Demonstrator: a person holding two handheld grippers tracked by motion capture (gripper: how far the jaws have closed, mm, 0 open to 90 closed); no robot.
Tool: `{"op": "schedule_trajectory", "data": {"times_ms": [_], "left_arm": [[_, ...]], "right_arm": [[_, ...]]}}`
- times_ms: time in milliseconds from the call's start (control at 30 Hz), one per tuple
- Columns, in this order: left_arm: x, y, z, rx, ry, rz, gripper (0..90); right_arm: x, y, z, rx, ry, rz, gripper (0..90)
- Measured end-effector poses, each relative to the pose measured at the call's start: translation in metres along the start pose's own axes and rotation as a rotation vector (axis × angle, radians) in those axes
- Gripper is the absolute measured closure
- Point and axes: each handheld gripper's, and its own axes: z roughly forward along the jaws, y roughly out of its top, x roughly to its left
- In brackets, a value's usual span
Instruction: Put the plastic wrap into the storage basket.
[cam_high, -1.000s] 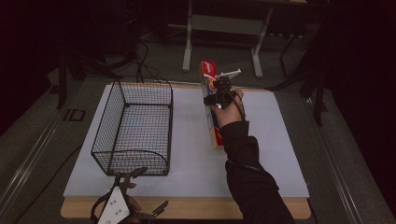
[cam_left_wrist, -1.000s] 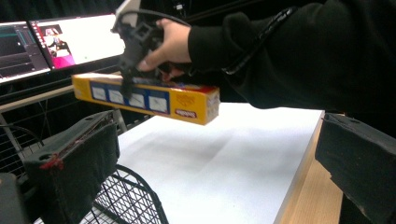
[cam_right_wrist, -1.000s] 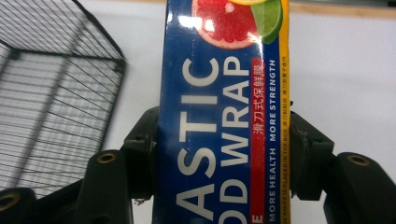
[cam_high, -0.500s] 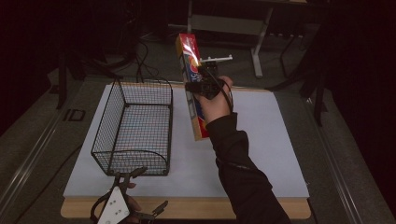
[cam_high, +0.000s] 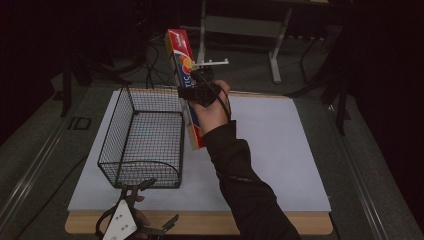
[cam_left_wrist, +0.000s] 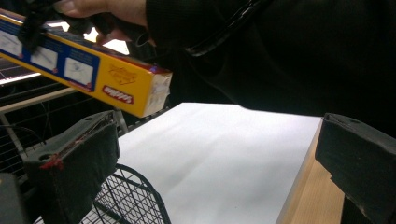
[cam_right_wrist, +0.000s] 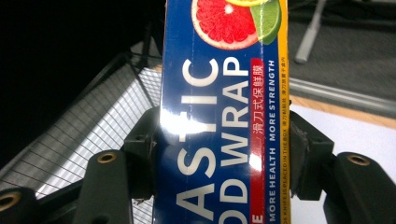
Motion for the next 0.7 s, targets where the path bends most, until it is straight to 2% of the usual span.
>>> {"op": "schedule_trajectory", "data": {"times_ms": [133,233,267,400,433,533,700], "left_arm": [[0.000,0.000,0.000,-0.002,0.003,0.001,0.1],[0.000,0.000,-0.001,-0.002,0.003,0.002,0.1],[0.000,0.000,-0.001,-0.003,0.004,0.003,0.2],[0.001,0.001,-0.002,-0.005,0.009,0.005,0.2],[0.001,0.001,-0.002,-0.006,0.010,0.006,0.1],[0.001,0.002,-0.003,-0.011,0.012,0.005,0.1],[0.000,0.001,-0.004,-0.004,0.009,0.011,0.2]], "right_arm": [[0.016,-0.001,0.004,-0.050,0.077,-0.027,39.6],[0.023,-0.001,0.006,-0.066,0.096,-0.042,39.6],[0.031,-0.002,0.009,-0.073,0.110,-0.051,39.6],[0.043,-0.003,0.016,-0.076,0.118,-0.055,39.6],[0.051,-0.004,0.020,-0.086,0.113,-0.066,39.6],[0.060,-0.008,0.027,-0.109,0.112,-0.080,39.6],[0.072,-0.016,0.043,-0.097,0.118,-0.082,39.6]]}}
